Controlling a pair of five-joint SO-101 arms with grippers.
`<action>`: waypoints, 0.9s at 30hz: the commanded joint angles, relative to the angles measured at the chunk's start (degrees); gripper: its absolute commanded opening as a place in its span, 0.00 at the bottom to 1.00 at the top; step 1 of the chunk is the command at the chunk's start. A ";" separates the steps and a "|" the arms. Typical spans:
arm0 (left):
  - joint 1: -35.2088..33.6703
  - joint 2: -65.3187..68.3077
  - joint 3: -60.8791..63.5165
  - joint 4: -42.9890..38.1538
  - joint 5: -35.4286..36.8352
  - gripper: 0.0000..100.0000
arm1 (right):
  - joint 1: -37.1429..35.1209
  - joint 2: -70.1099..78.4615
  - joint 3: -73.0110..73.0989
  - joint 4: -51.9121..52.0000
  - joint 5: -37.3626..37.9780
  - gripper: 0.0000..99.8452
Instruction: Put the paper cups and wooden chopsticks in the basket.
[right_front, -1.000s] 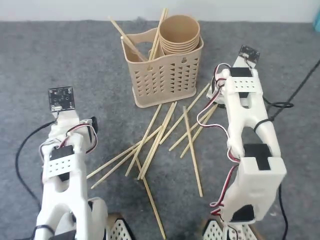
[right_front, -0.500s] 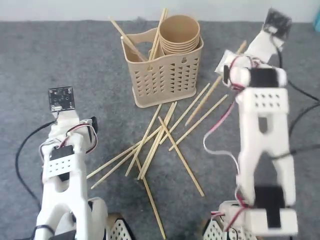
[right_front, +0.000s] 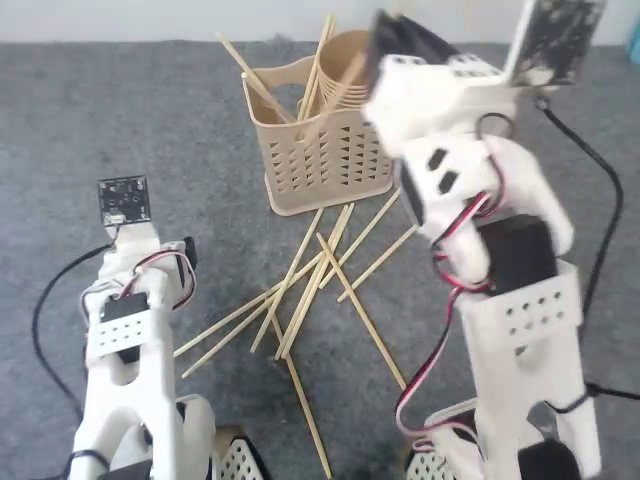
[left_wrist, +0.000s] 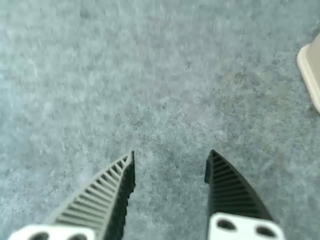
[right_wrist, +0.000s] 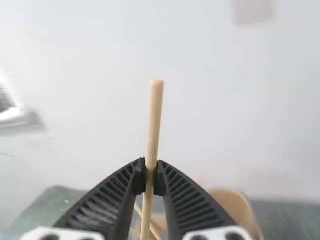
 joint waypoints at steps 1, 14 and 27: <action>0.62 -1.93 0.48 -3.69 -0.35 0.21 | -5.05 -2.51 1.58 -11.91 5.80 0.01; 1.05 -15.38 7.87 -3.78 -0.44 0.22 | -1.36 8.75 12.92 -33.89 16.53 0.01; 1.14 -19.34 9.89 -3.78 -0.44 0.22 | -0.31 18.95 13.80 -24.31 16.53 0.15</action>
